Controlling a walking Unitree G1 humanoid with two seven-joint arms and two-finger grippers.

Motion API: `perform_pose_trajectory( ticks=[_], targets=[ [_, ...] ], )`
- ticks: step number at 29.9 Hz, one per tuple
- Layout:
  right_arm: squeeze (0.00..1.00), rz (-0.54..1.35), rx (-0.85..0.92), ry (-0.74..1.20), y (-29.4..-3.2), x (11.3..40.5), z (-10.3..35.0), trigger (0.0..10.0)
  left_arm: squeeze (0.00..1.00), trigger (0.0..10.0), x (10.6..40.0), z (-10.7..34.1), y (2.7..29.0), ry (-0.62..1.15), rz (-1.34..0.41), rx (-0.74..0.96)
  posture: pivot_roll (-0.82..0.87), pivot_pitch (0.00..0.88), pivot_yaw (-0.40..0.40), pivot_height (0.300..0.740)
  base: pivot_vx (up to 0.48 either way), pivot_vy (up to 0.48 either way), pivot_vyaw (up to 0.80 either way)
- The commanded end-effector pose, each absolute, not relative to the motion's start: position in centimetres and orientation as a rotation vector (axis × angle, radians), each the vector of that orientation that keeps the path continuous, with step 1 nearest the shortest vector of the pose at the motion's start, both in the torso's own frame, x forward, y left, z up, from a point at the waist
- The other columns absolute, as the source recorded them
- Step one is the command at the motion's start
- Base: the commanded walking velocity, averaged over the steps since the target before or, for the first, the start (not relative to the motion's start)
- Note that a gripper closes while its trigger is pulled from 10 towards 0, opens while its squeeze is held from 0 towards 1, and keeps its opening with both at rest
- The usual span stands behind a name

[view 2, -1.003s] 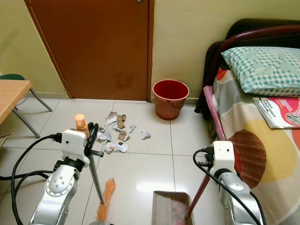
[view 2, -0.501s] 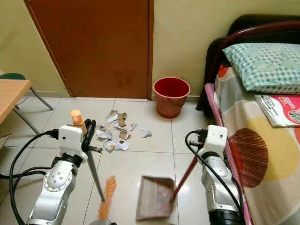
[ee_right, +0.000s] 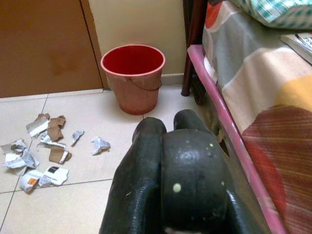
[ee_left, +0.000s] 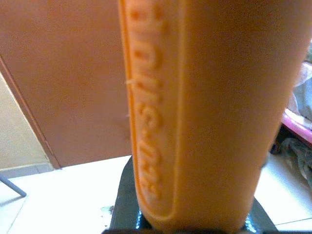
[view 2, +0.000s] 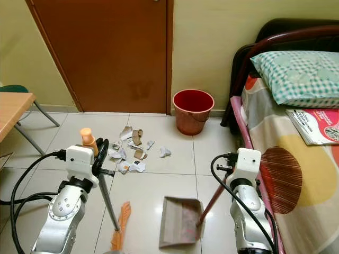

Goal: Sweep floor

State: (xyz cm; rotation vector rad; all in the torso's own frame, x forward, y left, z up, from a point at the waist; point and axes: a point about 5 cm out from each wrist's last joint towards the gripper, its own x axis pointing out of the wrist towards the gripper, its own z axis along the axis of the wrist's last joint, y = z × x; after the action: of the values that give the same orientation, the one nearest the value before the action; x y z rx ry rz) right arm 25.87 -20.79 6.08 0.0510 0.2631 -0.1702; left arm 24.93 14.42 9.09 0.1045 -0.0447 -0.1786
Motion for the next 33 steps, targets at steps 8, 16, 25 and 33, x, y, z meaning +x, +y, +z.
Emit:
perform_pose_trajectory(
  ticks=[8, 16, 25, 33],
  targets=[
    [0.0, -0.132, 0.042, 0.188, -20.06, 26.54, 7.27, 10.0, 0.0, 10.0, 25.11, 9.78, 14.16, -0.078, -0.198, 0.095, 0.0, 0.023, -0.015, 0.74, 0.31, 0.0, 0.0],
    [0.0, -0.151, 0.033, 0.192, -20.38, 26.61, 7.19, 10.0, 0.0, 10.0, 25.2, 9.87, 13.96, -0.081, -0.202, 0.089, -0.01, 0.026, -0.016, 0.74, 0.343, 0.0, 0.0],
    [0.0, -0.148, 0.04, 0.183, -19.96, 26.93, 7.28, 10.0, 0.0, 10.0, 25.33, 10.23, 13.68, -0.093, -0.222, 0.088, -0.01, 0.032, -0.009, 0.74, 0.35, 0.0, 0.0],
    [0.0, -0.154, 0.037, 0.181, -20.03, 27.02, 7.26, 10.0, 0.0, 10.0, 25.25, 10.23, 13.64, -0.092, -0.221, 0.09, 0.0, 0.036, -0.009, 0.74, 0.363, 0.21, 0.0]
  ],
)
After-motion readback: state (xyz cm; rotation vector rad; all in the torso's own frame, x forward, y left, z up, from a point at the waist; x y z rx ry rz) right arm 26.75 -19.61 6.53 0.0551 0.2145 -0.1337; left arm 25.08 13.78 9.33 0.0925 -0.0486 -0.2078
